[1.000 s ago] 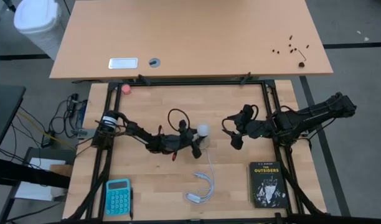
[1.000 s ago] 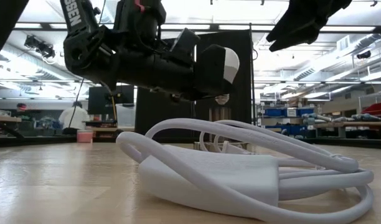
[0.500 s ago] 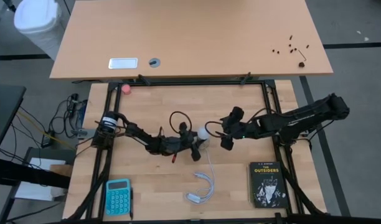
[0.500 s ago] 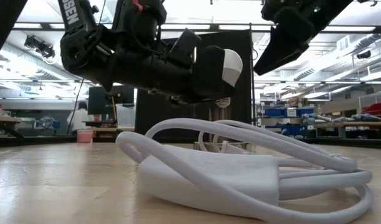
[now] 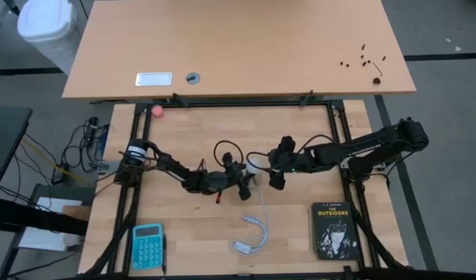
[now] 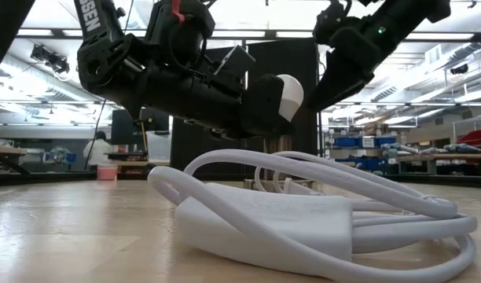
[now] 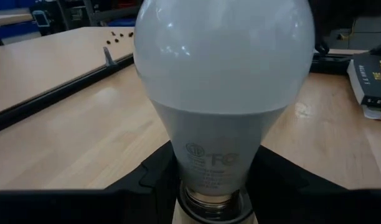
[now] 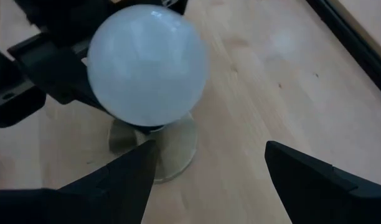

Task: Screw lightbulb
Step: Insert the white lightbulb into the silver lamp

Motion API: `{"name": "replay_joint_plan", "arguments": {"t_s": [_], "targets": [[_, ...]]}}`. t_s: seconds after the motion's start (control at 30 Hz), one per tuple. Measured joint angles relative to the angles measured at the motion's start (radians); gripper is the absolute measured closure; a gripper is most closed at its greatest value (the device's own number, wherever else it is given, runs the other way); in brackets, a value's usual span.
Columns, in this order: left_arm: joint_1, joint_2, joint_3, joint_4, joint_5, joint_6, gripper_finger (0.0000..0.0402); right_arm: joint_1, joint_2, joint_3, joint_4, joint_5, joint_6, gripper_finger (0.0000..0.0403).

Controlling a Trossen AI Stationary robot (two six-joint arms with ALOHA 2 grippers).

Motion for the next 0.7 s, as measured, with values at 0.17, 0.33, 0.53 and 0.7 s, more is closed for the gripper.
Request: {"name": "replay_joint_plan", "arguments": {"t_s": [0.17, 0.33, 0.53, 0.7], "targets": [[0.000, -0.001, 0.001, -0.012, -0.001, -0.001, 0.0233, -0.006, 0.010, 0.000, 0.032, -0.003, -0.021, 0.0093], [0.000, -0.002, 0.001, -0.016, -0.001, 0.002, 0.0218, -0.017, 0.009, 0.000, 0.040, -0.004, -0.030, 0.0093], [0.000, -0.002, 0.001, -0.016, 0.009, 0.002, 0.0182, -0.019, 0.027, 0.000, 0.040, -0.011, -0.030, 0.0093], [0.001, -0.002, 0.001, -0.010, 0.040, 0.004, 0.0164, -0.019, 0.035, -0.001, 0.032, -0.014, -0.043, 0.0093]]}}
